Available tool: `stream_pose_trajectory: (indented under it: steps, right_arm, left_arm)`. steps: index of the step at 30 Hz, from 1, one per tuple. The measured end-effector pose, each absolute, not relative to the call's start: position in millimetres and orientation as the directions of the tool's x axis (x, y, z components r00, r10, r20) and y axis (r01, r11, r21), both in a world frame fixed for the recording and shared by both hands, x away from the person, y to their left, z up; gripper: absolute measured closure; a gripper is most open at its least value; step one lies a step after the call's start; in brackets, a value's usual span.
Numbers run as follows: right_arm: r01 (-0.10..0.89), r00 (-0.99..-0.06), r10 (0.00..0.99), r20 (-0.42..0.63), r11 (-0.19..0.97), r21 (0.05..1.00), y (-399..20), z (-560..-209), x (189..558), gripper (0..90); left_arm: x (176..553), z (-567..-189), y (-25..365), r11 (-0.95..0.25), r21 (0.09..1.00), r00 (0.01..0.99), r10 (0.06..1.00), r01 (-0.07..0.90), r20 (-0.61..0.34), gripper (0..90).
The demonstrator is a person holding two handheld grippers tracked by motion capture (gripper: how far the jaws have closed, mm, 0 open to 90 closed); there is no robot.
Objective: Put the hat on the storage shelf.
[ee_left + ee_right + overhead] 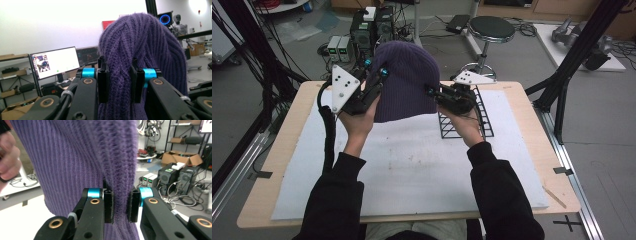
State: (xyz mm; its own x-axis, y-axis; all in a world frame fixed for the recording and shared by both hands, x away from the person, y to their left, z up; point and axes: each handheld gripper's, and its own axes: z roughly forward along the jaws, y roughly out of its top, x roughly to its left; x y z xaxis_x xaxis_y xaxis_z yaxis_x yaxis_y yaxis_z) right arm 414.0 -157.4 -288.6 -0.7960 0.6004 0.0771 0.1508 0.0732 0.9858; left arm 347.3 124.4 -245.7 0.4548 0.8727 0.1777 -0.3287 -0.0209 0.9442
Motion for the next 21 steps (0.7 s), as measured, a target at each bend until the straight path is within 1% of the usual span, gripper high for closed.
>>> stream_pose_trajectory:
  steps: [5, 13, 17, 21]
  right_arm:
    - [0.146, -0.798, 0.598, 0.079, 0.065, 0.987, -164.7, -279.0, 419.0, 80.5]
    - [0.172, -0.776, 0.623, 0.096, 0.063, 0.983, -175.7, -277.8, 423.4, 80.5]
    - [0.166, -0.765, 0.639, 0.085, 0.068, 0.984, -182.8, -277.9, 423.2, 80.5]
    - [0.184, -0.747, 0.658, 0.095, 0.068, 0.98, -192.0, -278.5, 424.5, 80.5]
  left_arm:
    - [356.4, -241.3, 125.1, 0.014, 0.951, 0.466, 0.874, -0.309, 0.138, 73.9]
    - [363.8, -243.4, 113.7, 0.017, 0.953, 0.488, 0.862, -0.301, 0.139, 73.5]
    - [366.2, -244.0, 110.6, 0.012, 0.955, 0.498, 0.855, -0.297, 0.144, 73.2]
    - [371.4, -246.4, 99.9, 0.014, 0.96, 0.52, 0.843, -0.278, 0.138, 72.9]
